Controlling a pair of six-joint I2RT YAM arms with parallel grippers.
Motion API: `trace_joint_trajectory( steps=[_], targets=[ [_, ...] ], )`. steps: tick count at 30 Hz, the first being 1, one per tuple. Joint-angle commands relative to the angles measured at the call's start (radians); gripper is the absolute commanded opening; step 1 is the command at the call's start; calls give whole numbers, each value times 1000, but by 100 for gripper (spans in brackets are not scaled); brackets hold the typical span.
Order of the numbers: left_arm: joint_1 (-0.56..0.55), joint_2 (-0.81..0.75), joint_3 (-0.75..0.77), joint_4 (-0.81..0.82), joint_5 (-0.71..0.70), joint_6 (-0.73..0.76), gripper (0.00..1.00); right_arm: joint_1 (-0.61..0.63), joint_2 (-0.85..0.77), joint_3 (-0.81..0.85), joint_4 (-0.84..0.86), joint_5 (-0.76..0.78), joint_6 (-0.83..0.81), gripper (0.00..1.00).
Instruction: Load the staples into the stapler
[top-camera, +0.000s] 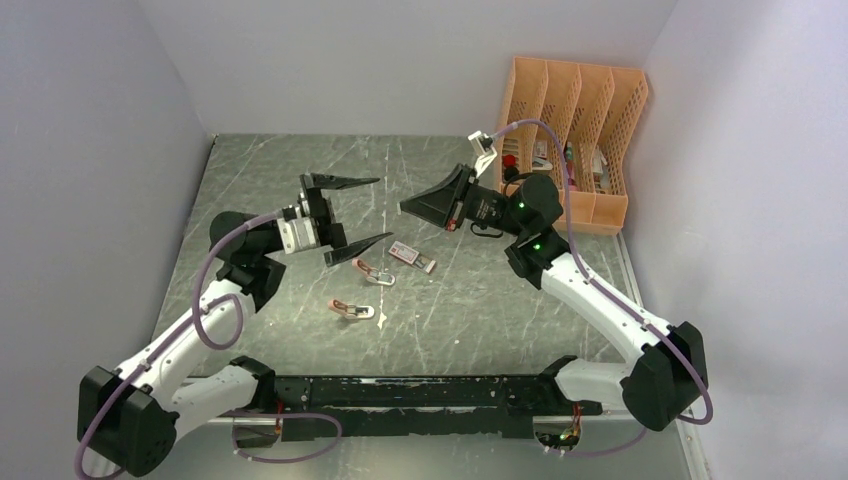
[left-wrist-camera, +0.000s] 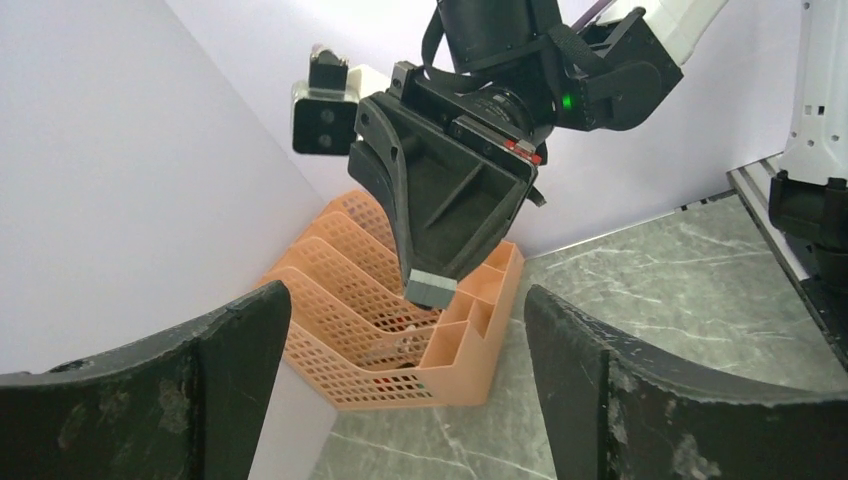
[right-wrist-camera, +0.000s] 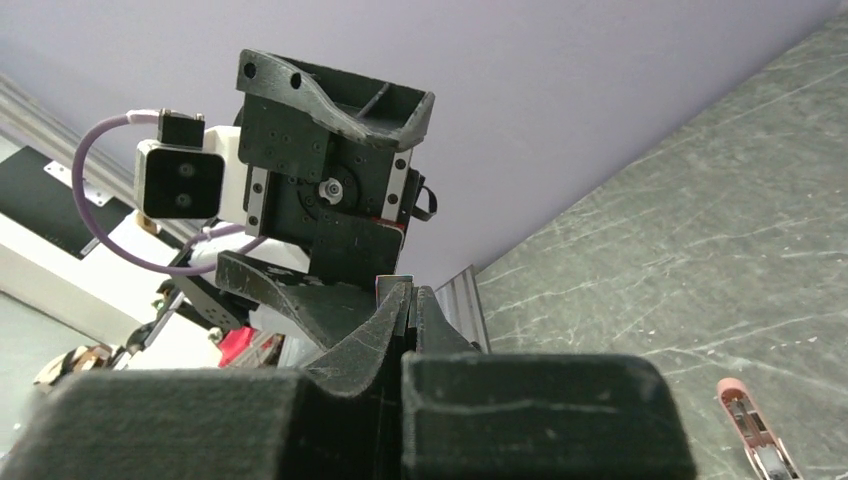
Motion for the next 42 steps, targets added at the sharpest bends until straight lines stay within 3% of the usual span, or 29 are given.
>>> trace_joint_trajectory(
  steps=[1,10,23,42],
  targets=[
    [-39,26,67,-40,37,127,88,-6,-2,14,54,-51,34,0],
    [-104,74,118,-151,53,246,71,-5,-22,9,31,-46,25,0],
    [-119,83,127,-180,37,258,52,-6,-51,-16,23,-34,25,0],
    [-119,72,121,-150,34,237,41,-6,-66,-34,-5,-19,15,0]
  ],
)
